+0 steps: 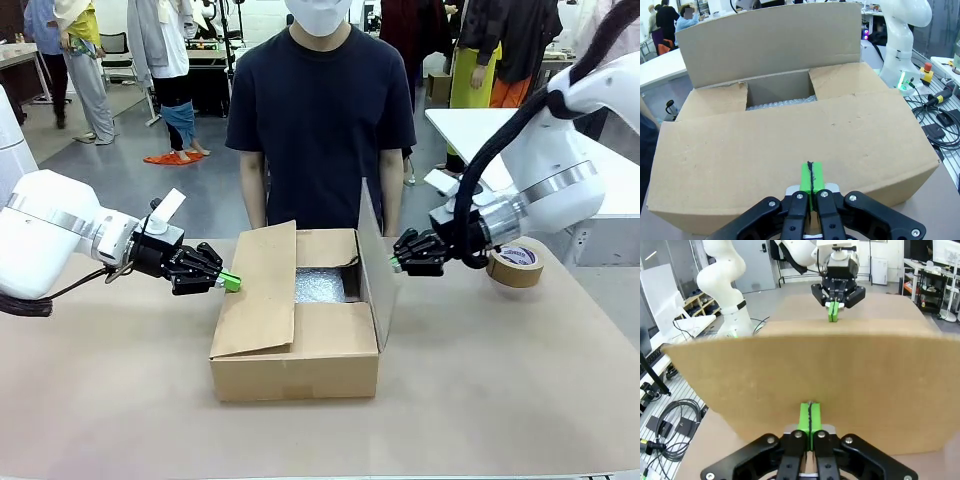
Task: Wrap the clocks to prevent damage.
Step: Push the left (or right) flap of the Package Box to close it, then after the human seals the box with tape, release both hands from the side flaps of the Package Box.
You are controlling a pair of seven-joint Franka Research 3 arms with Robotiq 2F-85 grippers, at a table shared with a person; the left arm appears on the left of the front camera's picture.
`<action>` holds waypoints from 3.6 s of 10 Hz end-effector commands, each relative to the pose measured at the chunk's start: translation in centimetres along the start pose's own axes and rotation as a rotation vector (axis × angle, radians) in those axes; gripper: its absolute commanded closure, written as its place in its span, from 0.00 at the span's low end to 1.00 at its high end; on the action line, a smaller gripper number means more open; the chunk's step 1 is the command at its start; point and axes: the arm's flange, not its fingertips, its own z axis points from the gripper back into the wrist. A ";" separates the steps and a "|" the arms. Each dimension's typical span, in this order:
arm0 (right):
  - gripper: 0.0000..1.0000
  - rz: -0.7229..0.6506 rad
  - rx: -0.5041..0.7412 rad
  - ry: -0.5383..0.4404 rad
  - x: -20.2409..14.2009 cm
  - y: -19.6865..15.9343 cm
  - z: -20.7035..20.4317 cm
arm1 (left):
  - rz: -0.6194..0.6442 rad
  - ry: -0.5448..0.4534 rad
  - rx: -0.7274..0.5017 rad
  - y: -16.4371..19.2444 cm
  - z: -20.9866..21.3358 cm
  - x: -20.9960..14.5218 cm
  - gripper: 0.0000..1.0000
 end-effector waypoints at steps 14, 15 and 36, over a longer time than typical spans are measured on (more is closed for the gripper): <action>0.99 -0.027 0.001 0.086 -2.4 -2.9 -4.0 | 0.001 0.001 -0.004 0.0 -0.4 -0.1 1.00; 0.99 -0.029 0.020 0.106 -2.9 -2.9 -4.1 | 0.001 0.001 -0.004 0.0 -0.4 -0.1 1.00; 0.99 -0.009 0.015 0.034 -0.9 -2.1 -3.5 | 0.001 0.001 -0.004 0.0 -0.4 -0.1 1.00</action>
